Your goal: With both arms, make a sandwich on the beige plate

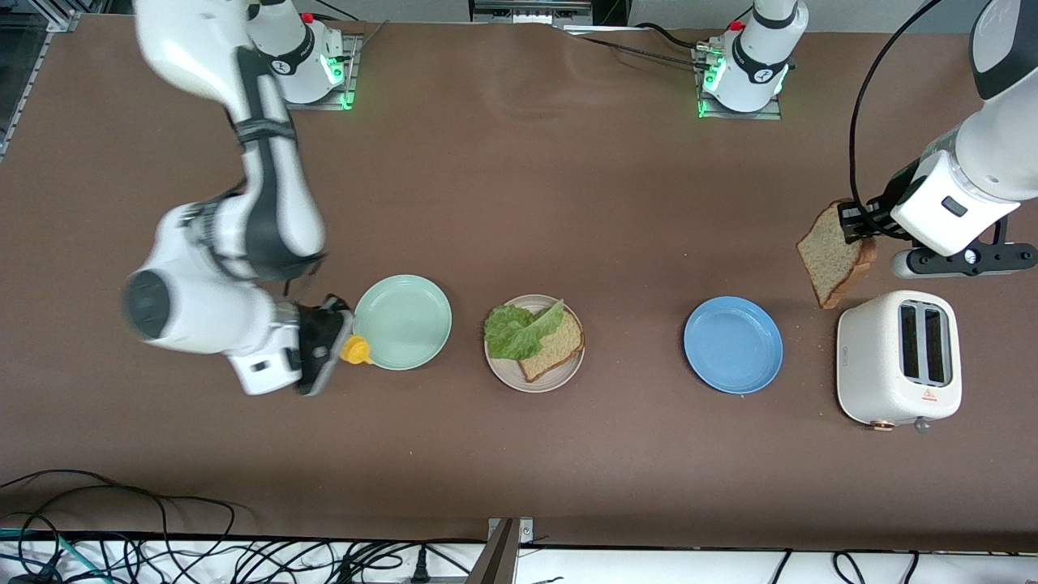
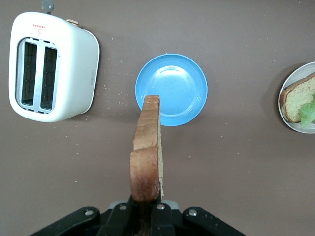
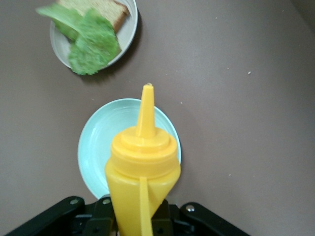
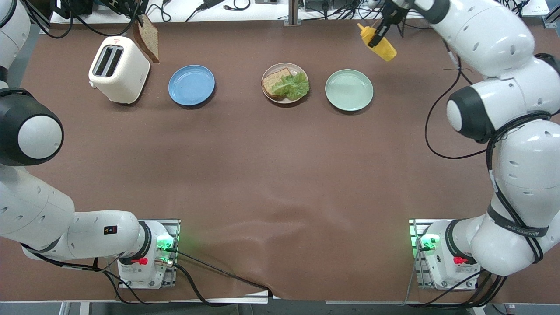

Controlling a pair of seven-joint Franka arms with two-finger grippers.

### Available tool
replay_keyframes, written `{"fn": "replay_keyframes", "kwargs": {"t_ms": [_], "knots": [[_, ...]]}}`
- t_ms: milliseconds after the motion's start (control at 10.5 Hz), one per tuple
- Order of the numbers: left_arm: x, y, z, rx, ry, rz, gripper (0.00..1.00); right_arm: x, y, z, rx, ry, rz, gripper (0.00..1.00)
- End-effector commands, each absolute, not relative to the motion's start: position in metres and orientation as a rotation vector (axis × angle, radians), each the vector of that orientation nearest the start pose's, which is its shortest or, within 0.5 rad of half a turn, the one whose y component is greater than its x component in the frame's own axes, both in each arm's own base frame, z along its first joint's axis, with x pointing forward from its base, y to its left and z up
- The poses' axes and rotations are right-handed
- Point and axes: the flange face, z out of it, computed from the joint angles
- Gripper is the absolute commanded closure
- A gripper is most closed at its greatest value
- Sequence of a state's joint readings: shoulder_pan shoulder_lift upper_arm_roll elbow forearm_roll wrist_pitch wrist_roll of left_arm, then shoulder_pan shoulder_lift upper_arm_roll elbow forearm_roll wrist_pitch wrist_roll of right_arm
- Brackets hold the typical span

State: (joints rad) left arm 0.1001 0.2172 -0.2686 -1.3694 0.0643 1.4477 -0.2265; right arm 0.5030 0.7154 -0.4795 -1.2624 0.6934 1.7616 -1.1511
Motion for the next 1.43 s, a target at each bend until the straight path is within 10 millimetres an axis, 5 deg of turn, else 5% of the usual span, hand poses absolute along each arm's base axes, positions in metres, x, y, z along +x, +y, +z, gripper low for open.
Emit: {"fn": "replay_keyframes", "kwargs": {"t_ms": [0,191,572,1049,1335], "knots": [[0.598,-0.071,0.588,-3.121,-0.124,0.195,1.0,0.714,0.113,0.364,-2.245,-1.327,-0.19,1.0],[0.6,-0.068,0.586,-3.122,-0.127,0.197,1.0,0.71,0.079,0.356,-2.052,-1.283,-0.265,1.0],[0.6,-0.061,0.586,-3.142,-0.135,0.204,1.0,0.697,0.015,0.311,-1.787,-1.255,-0.438,1.0],[0.601,-0.062,0.583,-3.143,-0.135,0.215,1.0,0.676,-0.014,0.231,-1.482,-1.295,-0.641,1.0],[0.602,-0.062,0.581,-3.142,-0.135,0.219,1.0,0.665,-0.027,0.205,-1.354,-1.34,-0.729,1.0]]}}
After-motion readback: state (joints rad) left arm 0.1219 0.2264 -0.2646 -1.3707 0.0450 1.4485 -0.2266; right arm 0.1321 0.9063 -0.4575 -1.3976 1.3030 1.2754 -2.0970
